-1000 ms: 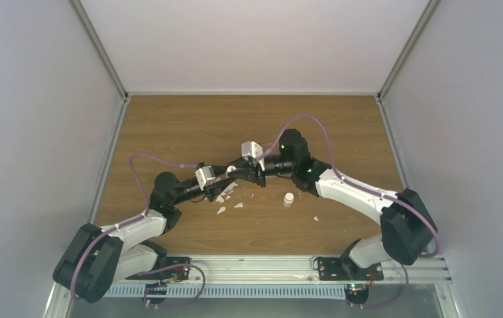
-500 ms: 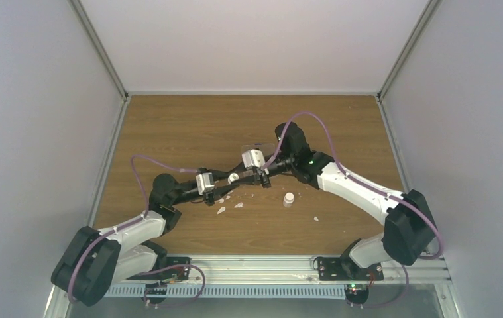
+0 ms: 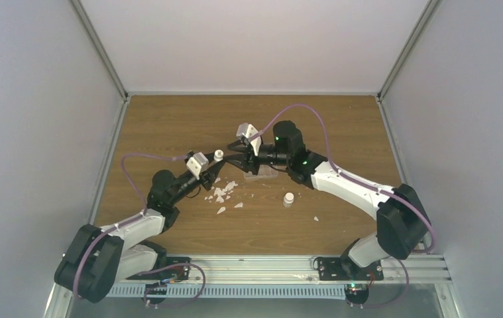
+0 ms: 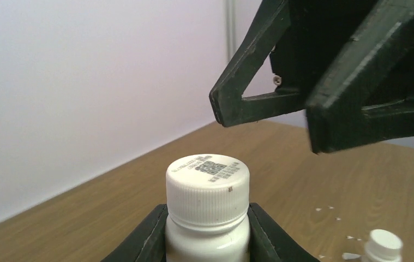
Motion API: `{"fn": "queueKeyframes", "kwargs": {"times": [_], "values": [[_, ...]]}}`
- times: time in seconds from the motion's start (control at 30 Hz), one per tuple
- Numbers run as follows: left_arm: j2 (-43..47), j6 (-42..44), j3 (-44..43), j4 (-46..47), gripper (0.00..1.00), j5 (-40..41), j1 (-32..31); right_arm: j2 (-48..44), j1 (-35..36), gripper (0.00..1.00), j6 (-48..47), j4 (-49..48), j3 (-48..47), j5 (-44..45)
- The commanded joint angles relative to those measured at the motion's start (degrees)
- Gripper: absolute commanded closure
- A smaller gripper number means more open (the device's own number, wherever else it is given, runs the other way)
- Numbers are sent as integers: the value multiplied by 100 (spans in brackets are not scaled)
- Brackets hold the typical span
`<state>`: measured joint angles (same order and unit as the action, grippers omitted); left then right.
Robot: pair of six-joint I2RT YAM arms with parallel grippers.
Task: Sort the pills into containers
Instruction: Unscrew the lid of the pill bottle.
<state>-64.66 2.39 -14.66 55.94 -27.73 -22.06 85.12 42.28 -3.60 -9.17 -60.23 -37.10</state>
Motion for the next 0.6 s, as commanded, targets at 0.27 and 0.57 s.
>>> {"fn": "queueKeyframes", "kwargs": {"times": [0.27,0.57], "values": [[-220,61,-20,158,33,1229,-222,789,80,0,2456,-541,-566,1992],[-403,151,-122,89,32,1645,-323,873,390,0,2741,-541,-663,2041]]}}
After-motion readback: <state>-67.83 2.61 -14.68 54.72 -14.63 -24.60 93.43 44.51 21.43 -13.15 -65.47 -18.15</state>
